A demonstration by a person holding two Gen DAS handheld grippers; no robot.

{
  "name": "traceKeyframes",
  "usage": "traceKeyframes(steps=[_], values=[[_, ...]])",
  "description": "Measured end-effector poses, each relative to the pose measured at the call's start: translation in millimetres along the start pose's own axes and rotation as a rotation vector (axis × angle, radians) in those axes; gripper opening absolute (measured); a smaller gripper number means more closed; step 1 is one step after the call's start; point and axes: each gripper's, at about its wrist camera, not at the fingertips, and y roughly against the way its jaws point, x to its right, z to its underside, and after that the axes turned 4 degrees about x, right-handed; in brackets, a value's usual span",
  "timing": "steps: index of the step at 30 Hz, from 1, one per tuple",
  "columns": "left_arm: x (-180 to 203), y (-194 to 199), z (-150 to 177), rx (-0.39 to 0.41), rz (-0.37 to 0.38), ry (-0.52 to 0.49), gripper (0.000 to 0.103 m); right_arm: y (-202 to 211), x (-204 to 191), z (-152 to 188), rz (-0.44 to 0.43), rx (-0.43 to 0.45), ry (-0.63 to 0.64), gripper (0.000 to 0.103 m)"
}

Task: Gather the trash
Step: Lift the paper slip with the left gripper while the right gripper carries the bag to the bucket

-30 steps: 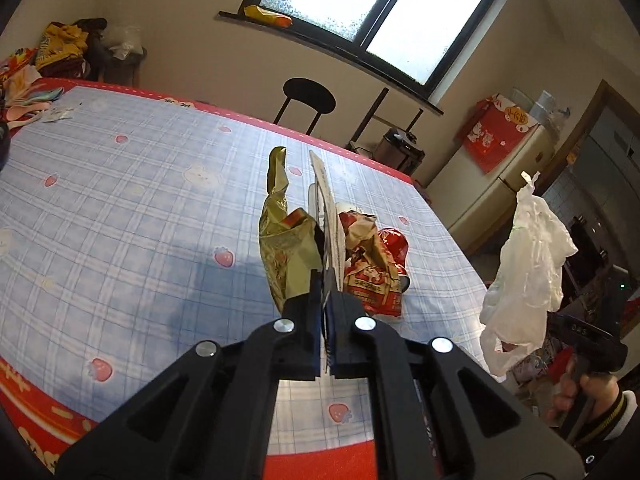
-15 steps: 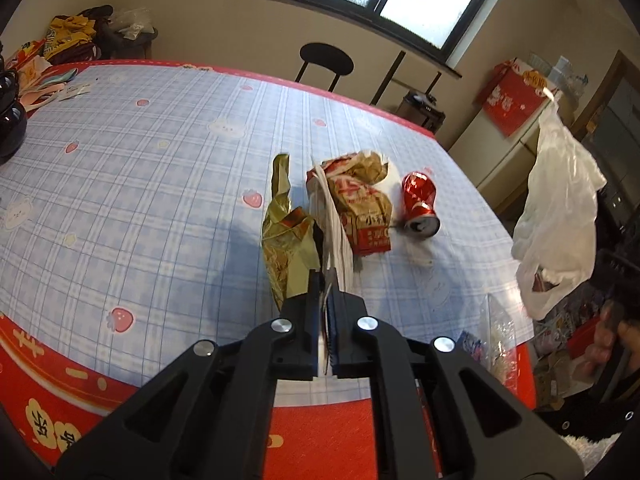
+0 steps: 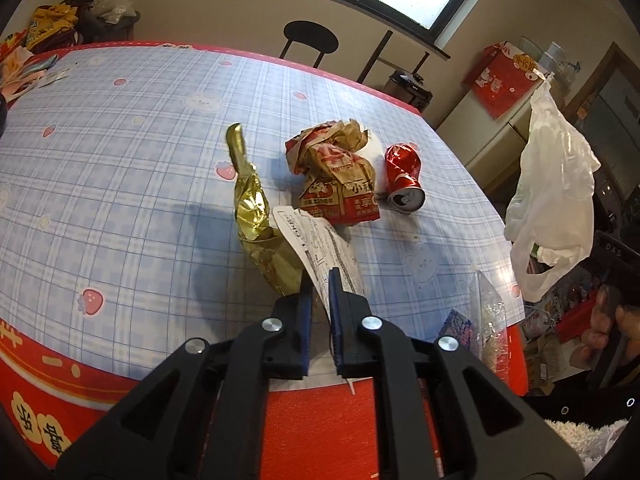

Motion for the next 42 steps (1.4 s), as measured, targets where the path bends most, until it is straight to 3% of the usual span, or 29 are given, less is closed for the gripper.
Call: traceKeyframes(steps=[3,8,11,14,15,23,27,35,42], values=[[-6.2,-8.4,3.7,-0.05,0.048,0.048,0.036,0.0,-4.3,0.8,0.002,-0.004,-0.005,0.033],[-15.1,-34.8,23.8,-0.151,0.101,0.129,0.037,-2.0,-7.2,0.9,0.002,-0.015,-0.001,0.033],[-19.0,-42.7,33.9,-0.175,0.128,0.163,0.035,-3.4,-6.5,-0.8,0.002,-0.021,0.003,0.033],[-25.0,-48.7,40.7,-0.181,0.154,0.205,0.016,-6.2,-5.6,-0.9,0.007,-0.032,0.003,0.033],[-26.5,-51.2,42.4,-0.183,0.154,0.215,0.015,-6.8,-5.6,-0.6,0.008,-0.035,0.003,0.033],[-21.1,-66.2,47.7,-0.197,0.175,0.231,0.014,-5.4,-6.0,-3.7,0.009,-0.03,0.011,0.033],[-9.7,-54.1,38.0,-0.133,0.148,0.169,0.006,-3.2,-3.9,-1.9,0.015,-0.018,0.002,0.033],[25.6,30.7,-4.4,0.092,0.123,-0.054,0.005,5.5,-1.3,0.0,0.013,0.024,-0.019,0.033],[27.6,86.5,-23.9,0.24,0.108,-0.067,0.005,11.3,-0.7,-2.1,0.001,0.056,-0.026,0.033]])
